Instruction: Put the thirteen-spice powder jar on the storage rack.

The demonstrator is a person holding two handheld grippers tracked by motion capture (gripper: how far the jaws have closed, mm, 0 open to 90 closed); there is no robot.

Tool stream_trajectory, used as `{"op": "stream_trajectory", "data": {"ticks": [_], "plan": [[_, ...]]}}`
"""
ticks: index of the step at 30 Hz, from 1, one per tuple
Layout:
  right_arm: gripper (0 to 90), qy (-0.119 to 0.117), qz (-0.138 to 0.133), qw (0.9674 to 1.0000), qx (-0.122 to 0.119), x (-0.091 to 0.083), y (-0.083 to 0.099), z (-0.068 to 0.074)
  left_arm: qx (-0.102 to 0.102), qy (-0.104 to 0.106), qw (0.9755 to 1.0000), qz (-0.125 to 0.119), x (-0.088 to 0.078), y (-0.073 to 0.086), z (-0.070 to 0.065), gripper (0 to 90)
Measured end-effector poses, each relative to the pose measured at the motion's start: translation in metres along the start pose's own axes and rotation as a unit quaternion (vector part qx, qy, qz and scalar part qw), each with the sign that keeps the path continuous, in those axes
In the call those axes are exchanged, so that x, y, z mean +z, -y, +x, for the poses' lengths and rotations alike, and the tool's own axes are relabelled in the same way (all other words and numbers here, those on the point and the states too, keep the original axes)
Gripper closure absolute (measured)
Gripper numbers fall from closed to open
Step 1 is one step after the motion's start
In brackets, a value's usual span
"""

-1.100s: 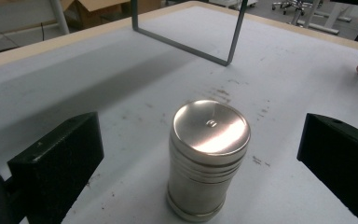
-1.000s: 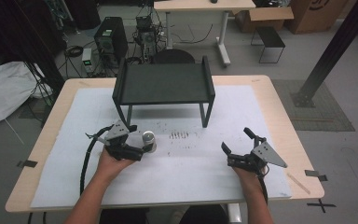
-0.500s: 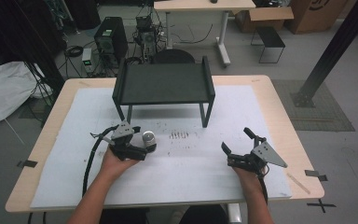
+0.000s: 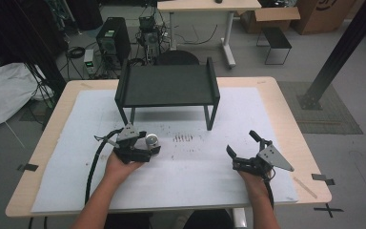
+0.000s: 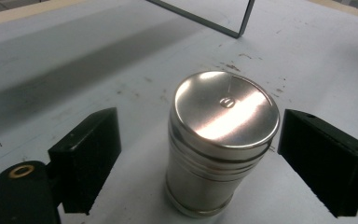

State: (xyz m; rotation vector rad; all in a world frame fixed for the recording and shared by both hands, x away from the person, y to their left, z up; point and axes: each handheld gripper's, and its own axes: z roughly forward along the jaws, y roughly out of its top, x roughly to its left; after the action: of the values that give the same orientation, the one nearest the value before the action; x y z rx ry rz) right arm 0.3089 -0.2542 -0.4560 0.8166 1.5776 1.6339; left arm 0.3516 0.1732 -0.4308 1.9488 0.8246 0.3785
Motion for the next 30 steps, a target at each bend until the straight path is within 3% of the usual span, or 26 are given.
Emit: {"op": "stream_trajectory", "data": {"ticks": [12,30], "plan": [[0.0,0.0,0.0,1.0,0.0,0.0001,0.0,0.0001,0.008,0.001,1.0,0.002,0.0016,-0.0003,-0.0027,27.6],[0.0,0.0,0.001,1.0,-0.001,0.0001,0.0,0.0001,0.02,-0.005,0.9998,0.006,0.0014,-0.0003,-0.0044,38.0]]}}
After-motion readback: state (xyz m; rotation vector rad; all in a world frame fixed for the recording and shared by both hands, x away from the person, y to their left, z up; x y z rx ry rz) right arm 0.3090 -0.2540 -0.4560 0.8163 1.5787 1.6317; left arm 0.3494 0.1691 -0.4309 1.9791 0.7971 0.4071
